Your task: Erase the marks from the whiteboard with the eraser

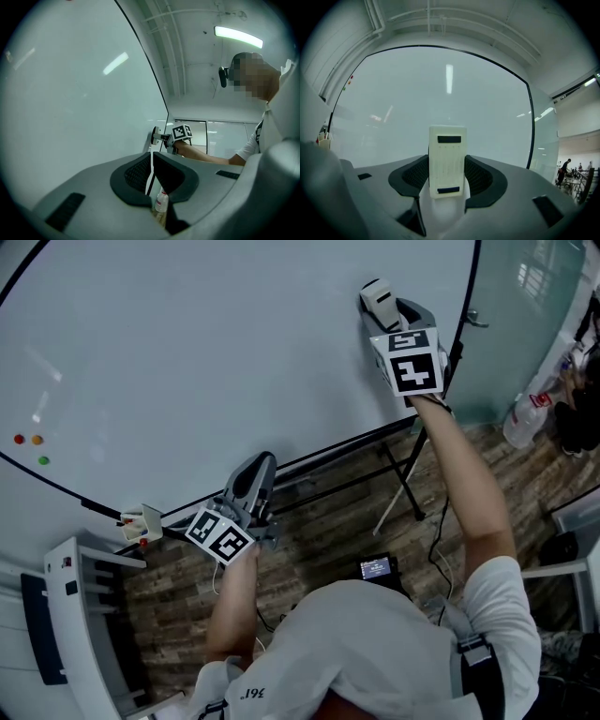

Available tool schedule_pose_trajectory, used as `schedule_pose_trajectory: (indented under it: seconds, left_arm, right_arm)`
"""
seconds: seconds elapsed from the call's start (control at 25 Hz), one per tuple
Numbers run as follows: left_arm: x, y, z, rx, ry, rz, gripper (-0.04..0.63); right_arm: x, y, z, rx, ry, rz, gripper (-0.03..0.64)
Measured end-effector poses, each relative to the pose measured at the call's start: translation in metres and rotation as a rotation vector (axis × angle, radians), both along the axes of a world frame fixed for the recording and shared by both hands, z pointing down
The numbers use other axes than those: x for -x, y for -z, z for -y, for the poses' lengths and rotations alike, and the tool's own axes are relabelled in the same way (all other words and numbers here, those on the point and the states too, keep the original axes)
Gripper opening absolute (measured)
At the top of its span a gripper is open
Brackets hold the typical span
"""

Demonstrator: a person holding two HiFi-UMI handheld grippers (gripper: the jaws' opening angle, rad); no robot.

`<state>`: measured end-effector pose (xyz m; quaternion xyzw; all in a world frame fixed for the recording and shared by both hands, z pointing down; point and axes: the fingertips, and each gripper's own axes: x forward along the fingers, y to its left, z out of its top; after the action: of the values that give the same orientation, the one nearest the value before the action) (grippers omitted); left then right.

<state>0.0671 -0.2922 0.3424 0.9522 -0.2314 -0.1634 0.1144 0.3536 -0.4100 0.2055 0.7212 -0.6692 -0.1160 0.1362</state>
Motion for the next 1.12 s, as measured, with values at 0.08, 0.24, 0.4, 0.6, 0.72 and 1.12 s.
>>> schedule_pose_trajectory:
  seconds: [0.08,0.24,0.4,0.6,0.72,1.12]
  left_arm:
    - [-0.003,0.001,-0.003,-0.002,0.003,0.001,0.009]
    - [-0.007,0.002,-0.01,-0.001,0.012,0.006,0.009]
    - [-0.005,0.0,-0.019,0.004,0.036,0.009,0.009]
    - [0.003,-0.007,-0.029,0.023,0.079,0.015,0.009]
    - [0.01,-0.011,-0.036,0.035,0.098,0.015,0.009]
    - [0.048,-0.02,-0.093,0.06,0.091,0.015,0.009]
  right_arm:
    - [-0.005,-0.003,-0.008,-0.012,0.014,0.016,0.255]
    - [-0.008,-0.007,-0.024,-0.029,0.045,0.052,0.255]
    - [0.001,-0.007,-0.036,-0.049,0.105,0.088,0.255]
    - [0.018,-0.019,-0.047,-0.047,0.179,0.12,0.255]
    - [0.027,-0.029,-0.054,-0.035,0.209,0.152,0.255]
    - [0.077,-0.054,-0.115,-0.011,0.243,0.227,0.255]
